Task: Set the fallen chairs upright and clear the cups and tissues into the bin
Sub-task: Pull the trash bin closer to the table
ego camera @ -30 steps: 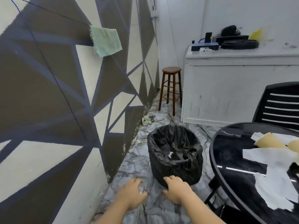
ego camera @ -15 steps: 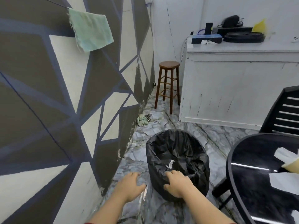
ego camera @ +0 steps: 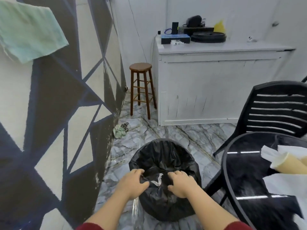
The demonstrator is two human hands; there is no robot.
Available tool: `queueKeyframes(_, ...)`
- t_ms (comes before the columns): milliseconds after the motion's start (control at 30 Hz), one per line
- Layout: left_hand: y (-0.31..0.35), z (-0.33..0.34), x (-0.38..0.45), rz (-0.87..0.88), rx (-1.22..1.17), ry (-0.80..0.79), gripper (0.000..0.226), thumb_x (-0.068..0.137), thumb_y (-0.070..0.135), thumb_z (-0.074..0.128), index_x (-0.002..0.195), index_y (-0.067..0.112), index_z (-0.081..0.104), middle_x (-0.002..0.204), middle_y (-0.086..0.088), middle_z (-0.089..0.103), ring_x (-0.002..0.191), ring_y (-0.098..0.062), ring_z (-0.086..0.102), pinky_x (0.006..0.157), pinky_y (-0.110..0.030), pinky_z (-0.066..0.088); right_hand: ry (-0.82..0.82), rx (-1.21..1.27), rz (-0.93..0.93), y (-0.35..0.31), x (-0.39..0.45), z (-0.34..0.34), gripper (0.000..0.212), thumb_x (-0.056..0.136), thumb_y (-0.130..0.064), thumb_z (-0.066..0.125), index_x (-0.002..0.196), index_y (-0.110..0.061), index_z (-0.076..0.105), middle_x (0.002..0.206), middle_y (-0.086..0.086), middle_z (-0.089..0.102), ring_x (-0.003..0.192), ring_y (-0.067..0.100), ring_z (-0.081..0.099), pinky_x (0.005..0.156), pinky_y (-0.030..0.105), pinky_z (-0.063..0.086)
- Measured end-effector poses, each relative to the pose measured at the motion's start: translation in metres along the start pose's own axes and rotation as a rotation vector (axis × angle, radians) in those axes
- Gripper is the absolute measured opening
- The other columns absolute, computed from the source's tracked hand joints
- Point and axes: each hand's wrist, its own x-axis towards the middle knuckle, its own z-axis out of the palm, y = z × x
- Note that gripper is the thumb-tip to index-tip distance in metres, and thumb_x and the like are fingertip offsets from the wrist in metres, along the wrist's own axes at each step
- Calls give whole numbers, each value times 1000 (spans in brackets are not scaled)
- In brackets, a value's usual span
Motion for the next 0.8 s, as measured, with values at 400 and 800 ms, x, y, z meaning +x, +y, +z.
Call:
queueKeyframes(400,24,-60,122,369,239,-97,63,84,52,45,140,24,33,147,1,36,132,-18,36,109,-34,31,111,185,285,8,45,-49,59,94,-36,42,147,-21,21,153,8,25,140,31,22,112,50,23)
queueKeyframes(800,162,-8,156,738,334,-263,63,87,50,45,141,22,31,147,1,34,133,-19,34,108,-33,31,259,346,658,100,-29,-45,56,92,-38,43,143,-19,28,148,7,33,137,28,26,111,51,24)
